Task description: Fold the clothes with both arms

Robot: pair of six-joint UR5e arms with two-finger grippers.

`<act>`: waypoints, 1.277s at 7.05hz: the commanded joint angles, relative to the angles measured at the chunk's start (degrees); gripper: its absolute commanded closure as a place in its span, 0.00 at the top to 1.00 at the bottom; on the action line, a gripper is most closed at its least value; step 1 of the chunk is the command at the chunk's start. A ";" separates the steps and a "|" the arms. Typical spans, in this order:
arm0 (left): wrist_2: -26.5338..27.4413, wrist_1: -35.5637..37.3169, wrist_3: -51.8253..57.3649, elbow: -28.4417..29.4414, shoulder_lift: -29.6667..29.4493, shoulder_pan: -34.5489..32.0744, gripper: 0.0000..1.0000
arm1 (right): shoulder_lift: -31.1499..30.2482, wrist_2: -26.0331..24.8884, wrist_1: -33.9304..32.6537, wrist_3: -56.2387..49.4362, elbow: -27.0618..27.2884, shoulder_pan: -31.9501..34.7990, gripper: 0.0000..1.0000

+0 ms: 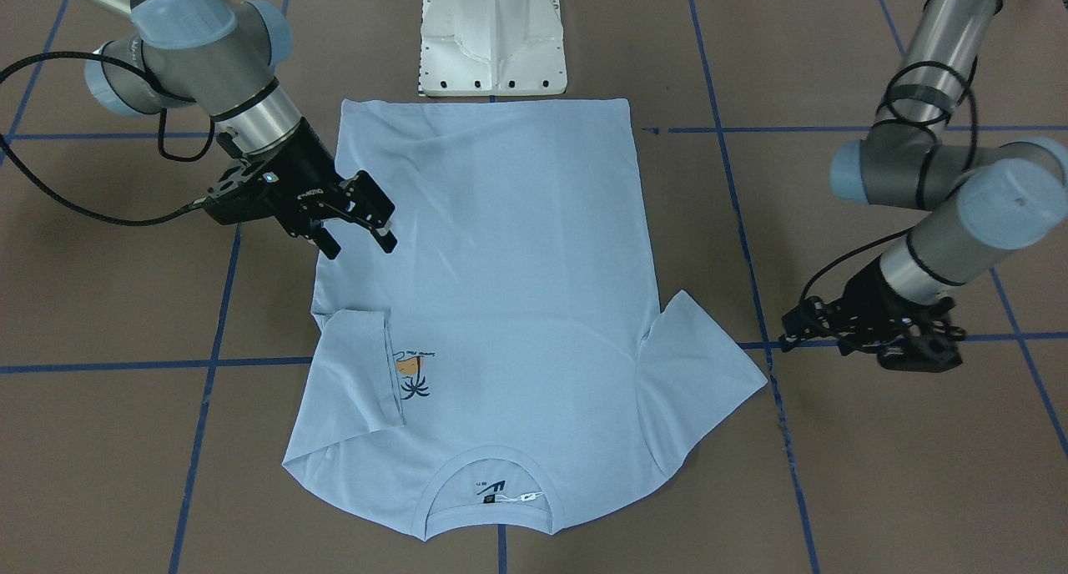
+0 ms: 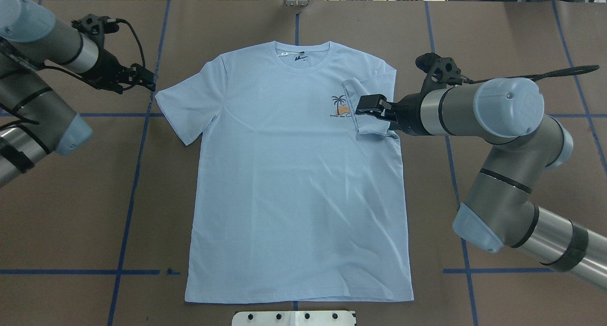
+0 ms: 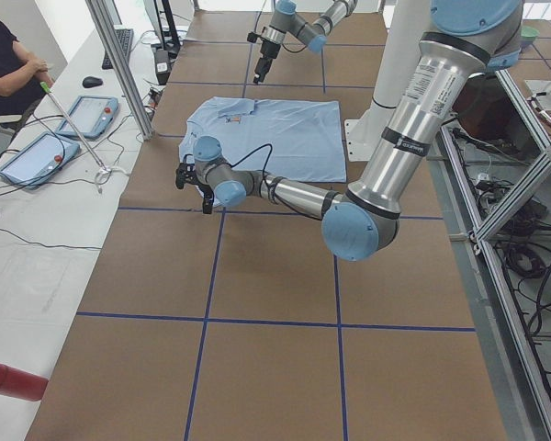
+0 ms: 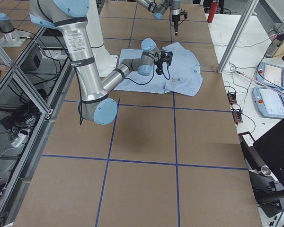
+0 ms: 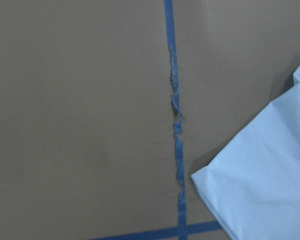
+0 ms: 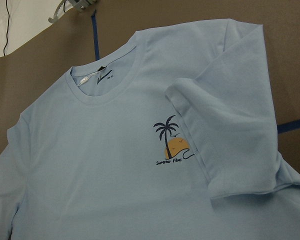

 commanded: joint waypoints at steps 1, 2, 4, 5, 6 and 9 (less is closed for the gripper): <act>6.51 -0.33 -1.75 3.92 -3.08 3.78 0.88 | -1.09 -0.11 0.03 0.00 1.01 0.05 1.00; 6.71 -0.42 -1.75 4.29 -3.09 4.40 0.80 | -1.00 -0.20 0.03 0.00 0.83 -0.04 1.00; 6.71 -0.33 -1.66 5.44 -4.06 4.67 0.24 | -1.09 -0.20 0.03 0.00 0.74 0.05 1.00; 6.71 -0.33 -1.66 5.44 -4.15 4.67 0.00 | -1.09 -0.29 0.03 0.00 0.66 0.05 1.00; 6.62 -0.33 -1.66 5.17 -5.37 4.58 0.00 | -1.52 -0.38 0.03 0.00 0.48 -0.04 1.00; 6.01 0.20 -10.74 1.06 -7.75 4.76 0.00 | -1.70 -0.47 0.03 0.00 0.31 -0.04 1.00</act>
